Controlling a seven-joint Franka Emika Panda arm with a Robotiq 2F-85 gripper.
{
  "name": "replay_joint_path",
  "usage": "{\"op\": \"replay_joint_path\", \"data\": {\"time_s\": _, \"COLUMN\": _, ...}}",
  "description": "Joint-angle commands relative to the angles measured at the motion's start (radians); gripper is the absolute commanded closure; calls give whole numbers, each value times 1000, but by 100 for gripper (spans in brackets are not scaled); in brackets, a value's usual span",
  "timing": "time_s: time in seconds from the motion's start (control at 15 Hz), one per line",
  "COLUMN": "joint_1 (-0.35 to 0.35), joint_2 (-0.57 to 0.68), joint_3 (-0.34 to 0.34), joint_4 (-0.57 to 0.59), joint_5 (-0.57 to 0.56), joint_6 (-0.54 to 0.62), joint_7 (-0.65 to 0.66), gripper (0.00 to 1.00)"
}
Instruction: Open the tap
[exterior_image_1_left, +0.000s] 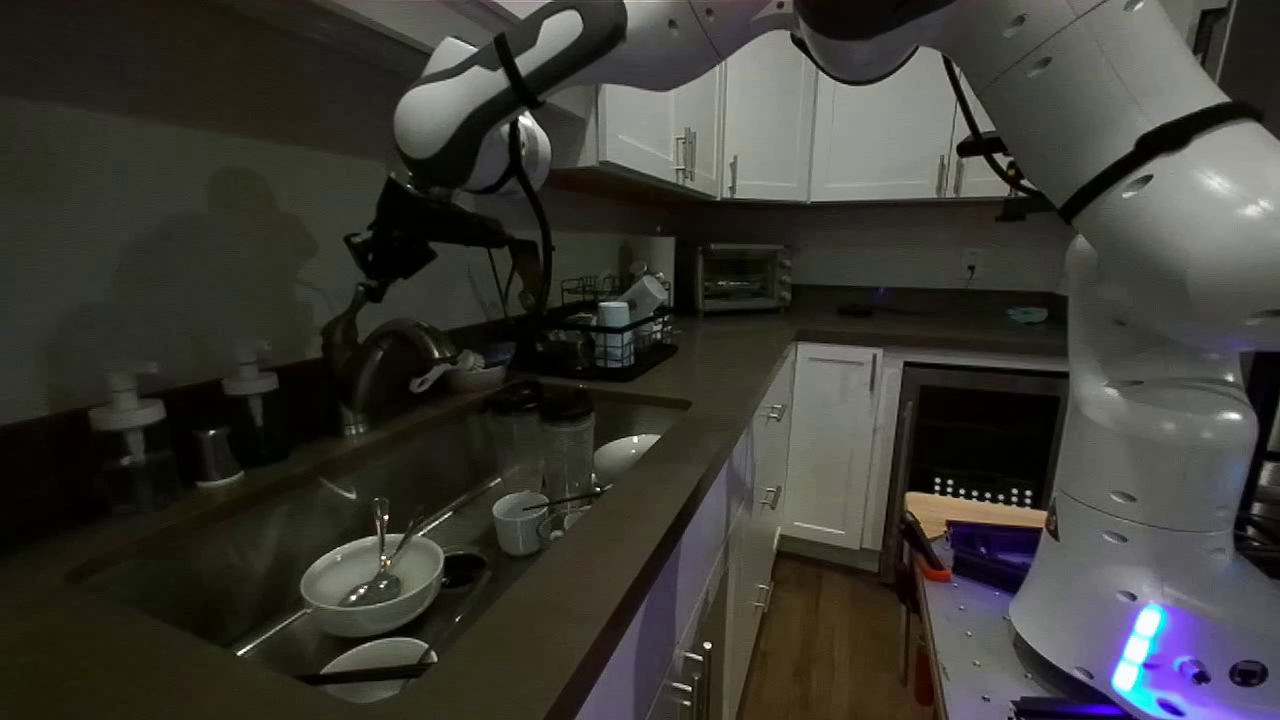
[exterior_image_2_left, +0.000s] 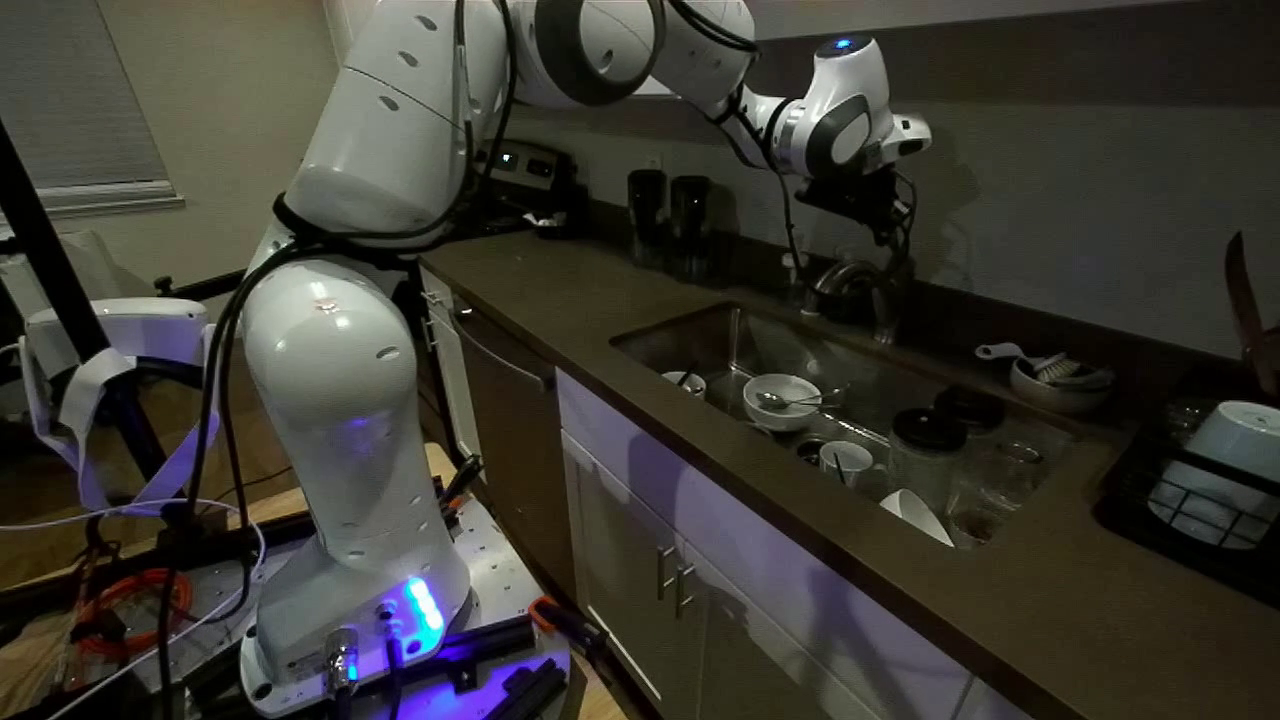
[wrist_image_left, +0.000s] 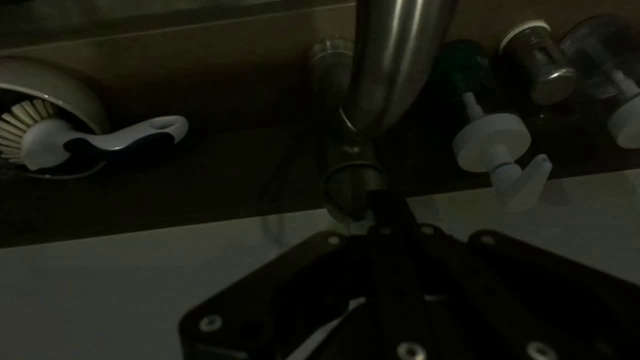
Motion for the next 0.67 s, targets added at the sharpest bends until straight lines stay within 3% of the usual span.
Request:
{"op": "replay_joint_path", "data": {"time_s": 0.0, "joint_1": -27, "joint_2": 43, "joint_3": 39, "joint_4": 65, "joint_5": 44, "joint_6": 3, "joint_7": -20, "gripper": 97}}
{"op": "replay_joint_path", "data": {"time_s": 0.6, "joint_1": -18, "joint_2": 102, "joint_3": 6, "joint_4": 169, "joint_5": 21, "joint_6": 1, "joint_7": 4, "gripper": 97}}
